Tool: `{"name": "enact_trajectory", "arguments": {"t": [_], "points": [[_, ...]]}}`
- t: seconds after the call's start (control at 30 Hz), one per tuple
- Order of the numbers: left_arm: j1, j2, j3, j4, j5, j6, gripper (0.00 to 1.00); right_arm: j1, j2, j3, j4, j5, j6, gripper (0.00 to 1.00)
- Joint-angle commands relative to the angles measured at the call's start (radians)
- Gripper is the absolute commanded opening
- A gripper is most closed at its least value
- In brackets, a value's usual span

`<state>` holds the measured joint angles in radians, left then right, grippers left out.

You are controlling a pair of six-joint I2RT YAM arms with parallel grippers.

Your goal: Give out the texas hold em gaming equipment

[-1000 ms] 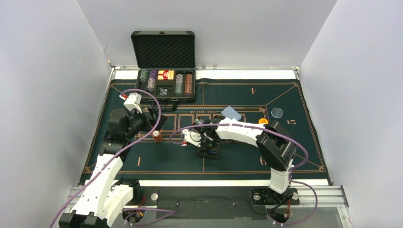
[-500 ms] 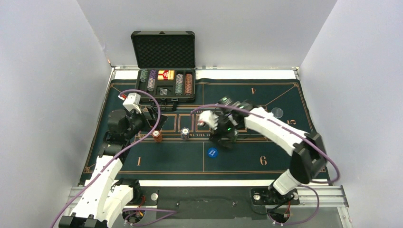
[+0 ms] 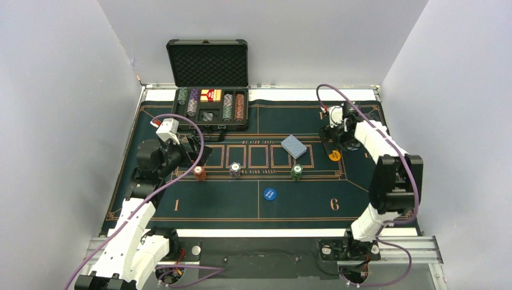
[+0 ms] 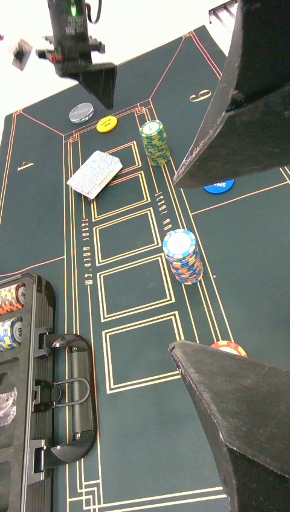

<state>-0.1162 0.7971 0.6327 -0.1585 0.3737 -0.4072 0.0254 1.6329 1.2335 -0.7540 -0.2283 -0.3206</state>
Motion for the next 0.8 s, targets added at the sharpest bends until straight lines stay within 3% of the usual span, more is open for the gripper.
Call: {"name": "enact_trajectory", "arguments": {"t": [0.0,0.37,0.77], "points": [[0.004,-0.016,0.0,0.056,0.027,0.001,0.99,0.0,0.106,0.052,0.057,0.11,0.07,0.8],[0.005,-0.009,0.0,0.063,0.034,-0.001,0.99,-0.021,0.248,0.108,0.05,0.103,0.083,0.79],[0.004,-0.006,0.0,0.062,0.032,-0.001,0.99,-0.022,0.338,0.117,0.019,0.104,0.086,0.67]]}}
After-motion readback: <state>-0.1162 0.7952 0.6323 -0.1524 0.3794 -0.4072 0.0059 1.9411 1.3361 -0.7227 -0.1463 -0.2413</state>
